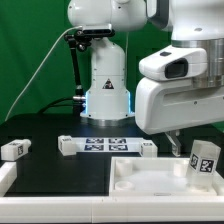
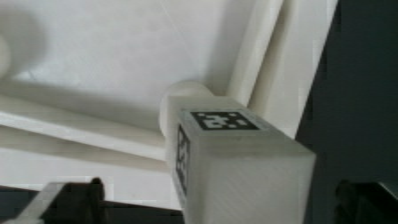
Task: Assemble one leg
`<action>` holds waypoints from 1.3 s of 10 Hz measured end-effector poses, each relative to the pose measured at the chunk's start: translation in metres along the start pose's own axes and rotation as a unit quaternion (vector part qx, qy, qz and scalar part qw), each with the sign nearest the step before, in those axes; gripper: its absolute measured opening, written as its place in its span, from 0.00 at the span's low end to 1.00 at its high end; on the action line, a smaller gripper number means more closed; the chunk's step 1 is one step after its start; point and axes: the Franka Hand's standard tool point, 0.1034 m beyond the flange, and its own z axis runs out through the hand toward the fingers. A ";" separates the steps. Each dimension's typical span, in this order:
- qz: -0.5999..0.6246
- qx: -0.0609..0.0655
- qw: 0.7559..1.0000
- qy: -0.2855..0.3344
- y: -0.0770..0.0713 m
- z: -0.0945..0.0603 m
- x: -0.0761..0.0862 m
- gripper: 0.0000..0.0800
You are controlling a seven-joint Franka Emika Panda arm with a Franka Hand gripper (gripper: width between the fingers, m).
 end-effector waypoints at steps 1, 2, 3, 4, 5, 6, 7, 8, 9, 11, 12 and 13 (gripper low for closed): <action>0.000 0.000 1.000 0.000 0.000 0.000 0.000 0.81; 0.000 0.000 1.000 0.000 0.000 0.000 0.000 0.69; 0.000 0.000 1.000 0.000 0.000 0.000 0.000 0.69; 0.000 0.000 1.000 0.000 0.000 0.000 0.000 0.46; 0.000 0.000 1.000 0.000 0.000 0.000 0.000 0.37; 0.000 0.000 1.000 0.000 0.000 0.000 0.000 0.37; 0.000 0.000 1.000 0.000 0.000 0.000 0.000 0.37; 0.000 0.000 1.000 0.000 0.000 0.001 0.000 0.37; 0.012 0.000 1.000 0.000 0.000 0.001 0.000 0.37; 0.103 0.009 0.995 0.007 0.000 0.002 0.001 0.37; 0.159 0.012 0.987 0.013 0.000 0.002 0.002 0.37; 0.194 0.014 0.981 0.018 0.000 0.002 0.003 0.37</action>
Offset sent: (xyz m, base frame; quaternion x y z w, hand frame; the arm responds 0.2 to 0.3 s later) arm 0.0000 0.0000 0.0000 0.0000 0.0000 0.0000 1.0000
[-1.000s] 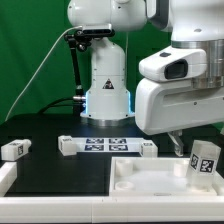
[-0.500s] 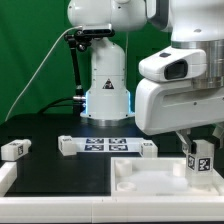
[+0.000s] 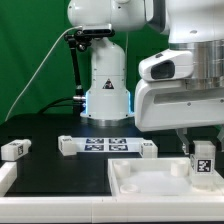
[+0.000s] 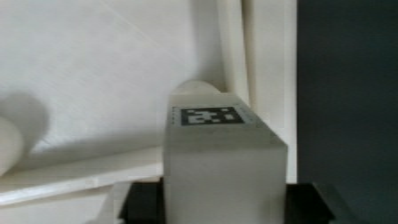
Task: Assemble one leg
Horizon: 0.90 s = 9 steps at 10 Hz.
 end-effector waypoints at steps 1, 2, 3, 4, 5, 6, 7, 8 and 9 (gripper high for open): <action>0.077 0.011 0.997 0.003 -0.001 0.000 0.001 0.37; 0.153 0.019 0.988 0.010 0.000 0.000 0.004 0.37; 0.224 0.029 0.974 0.021 0.002 0.000 0.005 0.37; 0.292 0.034 0.955 0.031 0.002 0.000 0.003 0.37; 0.347 0.038 0.936 0.036 0.002 0.000 0.002 0.37; 0.408 0.039 0.912 0.035 0.002 0.000 0.001 0.37; 0.454 0.040 0.890 0.033 0.000 0.001 0.000 0.37; 0.488 0.042 0.872 0.028 -0.001 0.000 -0.001 0.37; 0.516 0.048 0.855 0.017 0.000 0.000 0.000 0.37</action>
Offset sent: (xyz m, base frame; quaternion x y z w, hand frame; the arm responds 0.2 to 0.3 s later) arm -0.0108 -0.0004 -0.0051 0.0271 0.0606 0.3723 0.9257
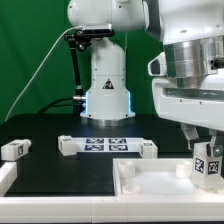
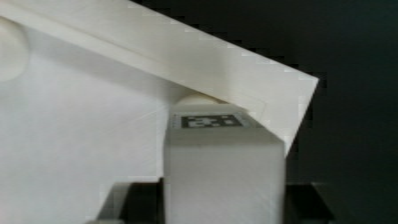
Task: Assemble one leg
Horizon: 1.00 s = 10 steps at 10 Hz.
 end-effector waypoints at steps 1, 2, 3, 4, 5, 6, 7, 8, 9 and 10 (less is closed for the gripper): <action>-0.011 0.000 1.000 0.000 0.000 0.000 0.000 0.37; -0.013 0.000 1.000 0.000 0.000 0.000 -0.001 0.37; -0.036 0.000 0.999 0.000 0.000 0.001 -0.001 0.58; -0.055 -0.001 0.998 -0.001 0.000 0.001 -0.002 0.74; -0.110 -0.007 0.994 -0.001 0.001 0.001 -0.005 0.74; -0.183 -0.015 0.983 -0.001 0.001 0.001 -0.010 0.80; -0.233 -0.017 0.972 0.001 -0.001 0.001 -0.014 0.80; -0.315 -0.024 0.949 0.011 -0.001 0.001 -0.015 0.81; -0.380 -0.029 0.925 0.015 -0.001 0.002 -0.014 0.81; -0.433 -0.031 0.901 0.024 -0.001 0.003 -0.012 0.81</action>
Offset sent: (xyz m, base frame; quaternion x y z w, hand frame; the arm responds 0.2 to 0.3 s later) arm -0.0025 0.0073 -0.0003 -0.0124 -0.0153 -0.0824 0.9964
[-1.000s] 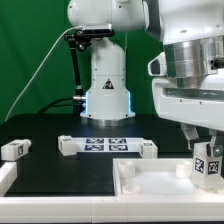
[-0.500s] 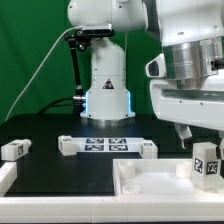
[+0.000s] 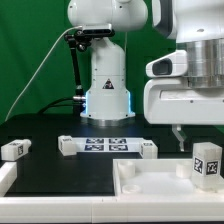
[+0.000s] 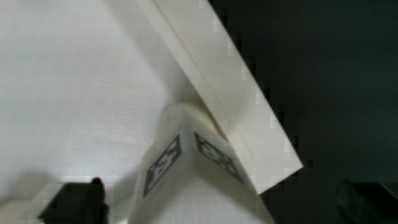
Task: Assemble one leg
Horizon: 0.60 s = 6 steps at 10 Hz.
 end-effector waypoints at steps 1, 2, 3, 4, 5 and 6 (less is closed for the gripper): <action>-0.042 -0.001 0.999 0.000 0.001 0.000 0.000 0.81; -0.087 -0.002 0.996 0.000 0.002 0.000 0.001 0.81; -0.102 -0.002 0.995 0.000 0.002 0.000 0.001 0.81; -0.149 -0.003 0.989 -0.001 0.004 0.001 0.001 0.81; -0.187 -0.003 0.982 -0.002 0.007 0.002 0.002 0.81; -0.208 -0.002 0.978 -0.002 0.006 0.002 0.002 0.81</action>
Offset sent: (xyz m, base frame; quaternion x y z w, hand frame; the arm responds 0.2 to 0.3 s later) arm -0.0003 -0.0071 -0.0058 -0.0165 0.0024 -0.2148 0.9765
